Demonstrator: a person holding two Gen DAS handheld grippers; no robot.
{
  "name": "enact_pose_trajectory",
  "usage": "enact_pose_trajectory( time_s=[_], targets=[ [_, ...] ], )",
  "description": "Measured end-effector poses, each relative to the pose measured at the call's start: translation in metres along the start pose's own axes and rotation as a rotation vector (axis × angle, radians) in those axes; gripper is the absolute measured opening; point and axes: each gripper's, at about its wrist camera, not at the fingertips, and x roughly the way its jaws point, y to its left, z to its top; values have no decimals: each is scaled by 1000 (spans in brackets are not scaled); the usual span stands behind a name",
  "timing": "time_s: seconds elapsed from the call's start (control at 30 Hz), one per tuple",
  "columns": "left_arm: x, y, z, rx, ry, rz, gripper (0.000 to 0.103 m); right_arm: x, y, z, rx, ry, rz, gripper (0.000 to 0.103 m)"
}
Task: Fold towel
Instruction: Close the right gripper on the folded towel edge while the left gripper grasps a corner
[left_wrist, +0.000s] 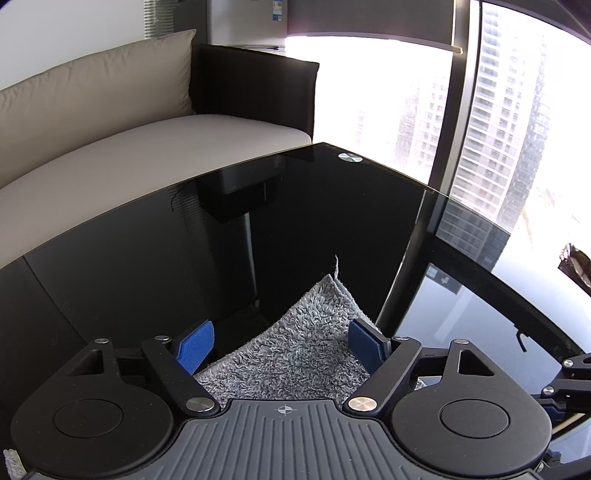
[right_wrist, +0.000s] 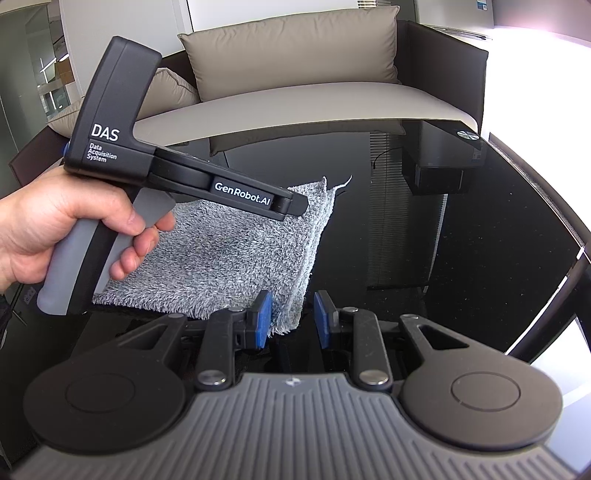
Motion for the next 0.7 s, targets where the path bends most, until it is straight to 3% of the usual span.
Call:
enact_pose_trajectory(
  time_s=[0.7],
  targets=[
    [16,-16,2,23,-21,-24,72,1,-1,-1,-13,0,2,27]
  ],
)
